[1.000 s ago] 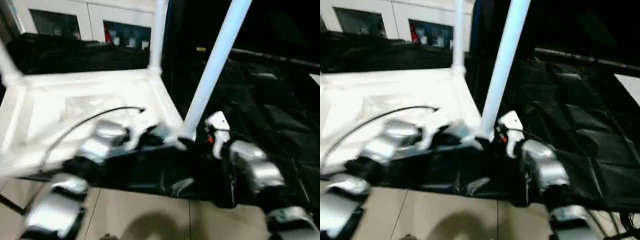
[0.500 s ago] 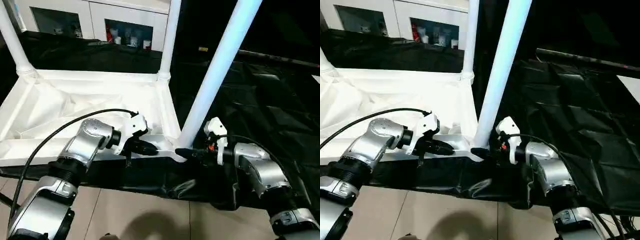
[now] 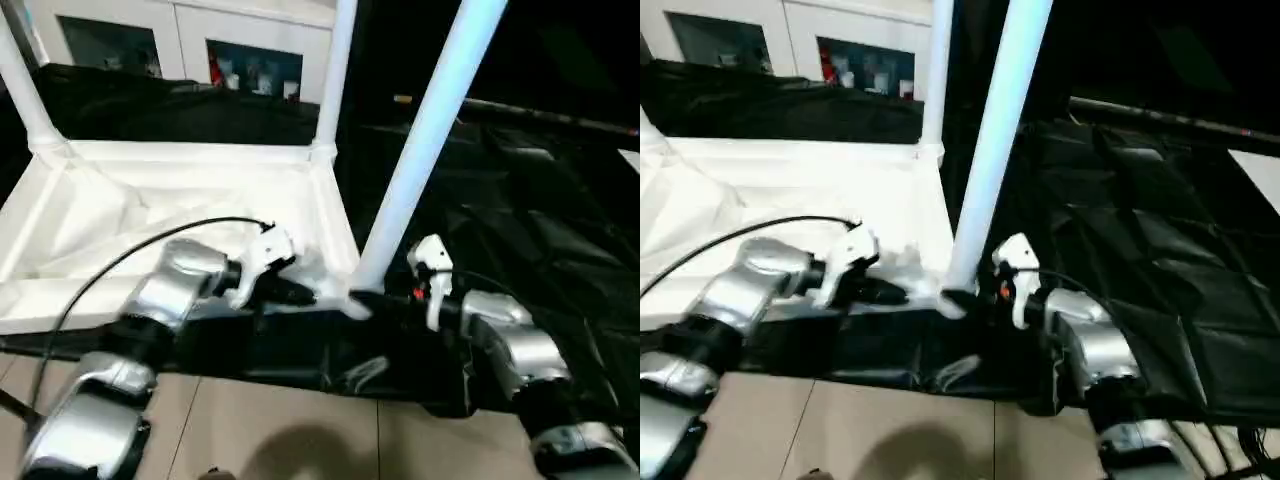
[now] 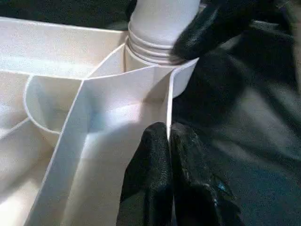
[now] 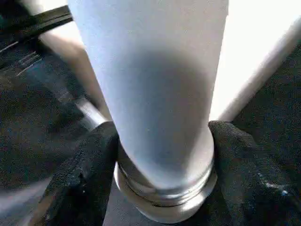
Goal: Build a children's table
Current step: Rotate leg to tighten
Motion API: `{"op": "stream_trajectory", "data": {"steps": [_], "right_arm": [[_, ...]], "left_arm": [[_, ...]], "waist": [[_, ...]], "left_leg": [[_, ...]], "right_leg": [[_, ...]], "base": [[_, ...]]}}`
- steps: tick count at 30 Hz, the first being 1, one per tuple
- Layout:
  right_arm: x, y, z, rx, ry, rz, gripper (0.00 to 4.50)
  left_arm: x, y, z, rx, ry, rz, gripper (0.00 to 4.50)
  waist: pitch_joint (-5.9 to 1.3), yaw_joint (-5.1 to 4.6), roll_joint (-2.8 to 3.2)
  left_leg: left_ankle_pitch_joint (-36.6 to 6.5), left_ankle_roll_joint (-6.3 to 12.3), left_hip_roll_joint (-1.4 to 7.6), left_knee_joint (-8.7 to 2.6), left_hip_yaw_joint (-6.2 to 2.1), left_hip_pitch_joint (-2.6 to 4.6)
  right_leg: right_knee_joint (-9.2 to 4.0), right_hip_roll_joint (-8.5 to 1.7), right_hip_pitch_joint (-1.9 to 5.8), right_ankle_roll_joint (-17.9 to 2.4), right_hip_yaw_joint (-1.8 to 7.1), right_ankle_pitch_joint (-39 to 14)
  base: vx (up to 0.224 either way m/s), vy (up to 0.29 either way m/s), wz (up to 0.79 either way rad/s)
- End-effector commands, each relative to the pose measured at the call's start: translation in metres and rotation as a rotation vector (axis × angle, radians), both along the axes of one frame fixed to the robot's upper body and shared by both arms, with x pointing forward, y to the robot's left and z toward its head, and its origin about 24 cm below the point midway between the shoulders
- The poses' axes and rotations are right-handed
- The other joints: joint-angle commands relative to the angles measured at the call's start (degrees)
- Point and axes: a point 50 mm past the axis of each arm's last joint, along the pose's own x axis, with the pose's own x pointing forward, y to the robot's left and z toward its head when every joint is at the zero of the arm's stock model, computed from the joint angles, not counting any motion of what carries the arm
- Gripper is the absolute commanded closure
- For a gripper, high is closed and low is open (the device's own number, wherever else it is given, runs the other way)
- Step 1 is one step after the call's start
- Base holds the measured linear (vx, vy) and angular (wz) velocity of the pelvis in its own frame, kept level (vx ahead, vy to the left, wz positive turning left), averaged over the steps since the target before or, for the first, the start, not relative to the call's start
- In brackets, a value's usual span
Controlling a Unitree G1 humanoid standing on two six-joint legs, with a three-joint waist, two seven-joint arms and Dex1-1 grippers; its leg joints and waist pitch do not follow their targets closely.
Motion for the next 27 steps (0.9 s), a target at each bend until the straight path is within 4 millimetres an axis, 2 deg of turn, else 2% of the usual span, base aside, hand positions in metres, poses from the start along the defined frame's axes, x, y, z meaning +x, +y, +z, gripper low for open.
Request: {"op": "stream_trajectory", "data": {"steps": [1, 3, 5, 6, 7, 8, 10, 11, 14, 15, 17, 22, 24, 27], "right_arm": [[0.006, 0.000, -0.007, -0.019, 0.040, -0.143, 1.80], [0.008, 0.004, -0.008, -0.011, 0.043, -0.187, 1.80], [0.012, 0.010, -0.008, -0.012, 0.035, -0.282, 1.81], [0.014, 0.014, -0.008, -0.022, 0.020, -0.330, 1.81], [0.018, 0.025, -0.008, -0.025, 0.003, -0.422, 1.81], [0.018, 0.025, -0.008, -0.025, 0.003, -0.422, 1.81], [0.019, 0.036, -0.006, -0.013, -0.006, -0.429, 1.81], [0.019, 0.048, -0.003, -0.018, -0.031, -0.382, 1.81], [0.017, 0.053, 0.001, -0.007, -0.059, -0.323, 1.81], [0.018, 0.051, 0.003, 0.011, -0.074, -0.312, 1.46], [0.017, 0.047, 0.006, 0.030, -0.086, -0.289, 1.12], [0.013, 0.024, 0.011, 0.003, -0.099, -0.126, 0.83], [0.008, 0.014, 0.012, -0.044, -0.109, -0.036, 0.56], [0.000, -0.003, 0.013, -0.102, -0.105, 0.098, 0.56]], "left_arm": [[0.001, -0.013, -0.016, 0.026, 0.005, 0.090, 4.50], [0.004, -0.018, -0.017, 0.022, -0.006, 0.114, 4.50], [0.008, -0.029, -0.017, 0.016, -0.027, 0.174, 4.50], [0.010, -0.036, -0.017, 0.012, -0.039, 0.204, 4.50], [0.014, -0.051, -0.017, 0.008, -0.065, 0.257, 4.50], [0.014, -0.051, -0.017, 0.008, -0.065, 0.257, 4.50], [0.014, -0.059, -0.017, 0.006, -0.079, 0.256, 4.50], [0.014, -0.066, -0.016, -0.001, -0.086, 0.240, 4.50], [0.013, -0.067, -0.016, -0.002, -0.086, 0.209, 4.50], [0.012, -0.065, -0.017, 0.002, -0.084, 0.195, 4.50], [0.012, -0.062, -0.017, 0.002, -0.082, 0.174, 4.50], [0.009, -0.047, -0.017, 0.005, -0.070, 0.116, 4.50], [0.007, -0.042, -0.015, -0.018, -0.079, 0.060, 4.50], [0.001, -0.030, -0.012, -0.059, -0.040, -0.019, 4.50]], "waist": [[-2.99, 0.05, 0.49], [-2.95, -0.08, 0.42], [-3.06, -0.08, 0.38], [-3.09, -0.13, 0.32], [-3.06, -0.08, 0.52], [-3.08, -0.10, 0.51], [-3.17, -0.02, 0.46], [-3.18, 0.11, 0.73], [-3.20, 0.23, 0.49], [-3.21, 0.23, 0.54], [-3.26, 0.27, 0.50], [-3.17, 0.29, 0.45], [-3.29, 0.35, 0.38], [-3.30, 0.27, 0.30]], "left_leg": [[-13.35, -0.11, 0.40, -3.67, 0.37, 0.44], [-14.48, -0.68, 0.37, -3.81, 0.24, 0.39], [-14.26, -0.97, 0.43, -3.80, 0.17, 0.42], [-13.81, -0.96, 0.33, -3.77, 0.24, 0.31], [-13.69, -1.27, 0.32, -3.80, 0.23, 0.42], [-13.83, -1.50, 0.30, -3.78, 0.25, 0.50], [-13.63, -1.07, 0.19, -3.77, 0.20, 0.31], [-13.69, -0.75, 0.28, -3.79, 0.18, 0.44], [-12.46, 0.24, 0.14, -3.76, 0.22, 0.06], [-12.33, 0.50, 0.17, -3.78, 0.21, 0.03], [-12.06, 0.84, 0.17, -3.72, 0.23, -0.03], [-11.52, 2.14, 0.17, -3.66, 0.26, -0.22], [-10.06, 2.95, 0.23, -3.49, 0.27, -0.32], [-8.92, 3.69, 0.32, -3.37, 0.31, -0.38]], "right_leg": [[-4.68, -3.30, 2.41, -10.82, 1.95, -14.70], [-4.96, -3.26, 2.23, -9.54, 1.97, -17.22], [-4.99, -3.22, 2.16, -8.98, 1.97, -17.09], [-5.01, -3.20, 2.09, -8.81, 2.02, -16.73], [-5.09, -3.23, 1.94, -8.60, 2.04, -17.05], [-5.13, -3.23, 1.81, -8.53, 2.06, -17.22], [-5.04, -3.08, 2.07, -8.38, 2.00, -16.17], [-4.97, -3.10, 1.99, -8.51, 2.00, -14.83], [-4.81, -3.03, 2.35, -8.66, 1.97, -12.41], [-4.78, -3.07, 2.40, -8.72, 1.95, -12.22], [-4.79, -3.11, 2.48, -8.77, 1.93, -12.12], [-4.83, -3.10, 2.75, -9.39, 1.89, -10.94], [-4.57, -3.05, 2.96, -9.94, 1.86, -8.84], [-4.24, -3.02, 3.03, -10.94, 1.80, -6.73]], "base": [[0.000, 0.000, 0.00], [0.000, 0.000, 0.00], [0.000, 0.000, 0.00], [0.000, 0.000, 0.00], [0.000, 0.000, 0.00], [0.000, 0.000, 0.00], [0.000, 0.000, 0.00], [0.000, 0.000, 0.00], [0.000, 0.000, 0.00], [0.000, 0.000, 0.00], [0.000, 0.000, 0.00], [0.000, 0.000, 0.00], [0.000, 0.000, 0.00], [0.000, 0.000, 0.00]]}}
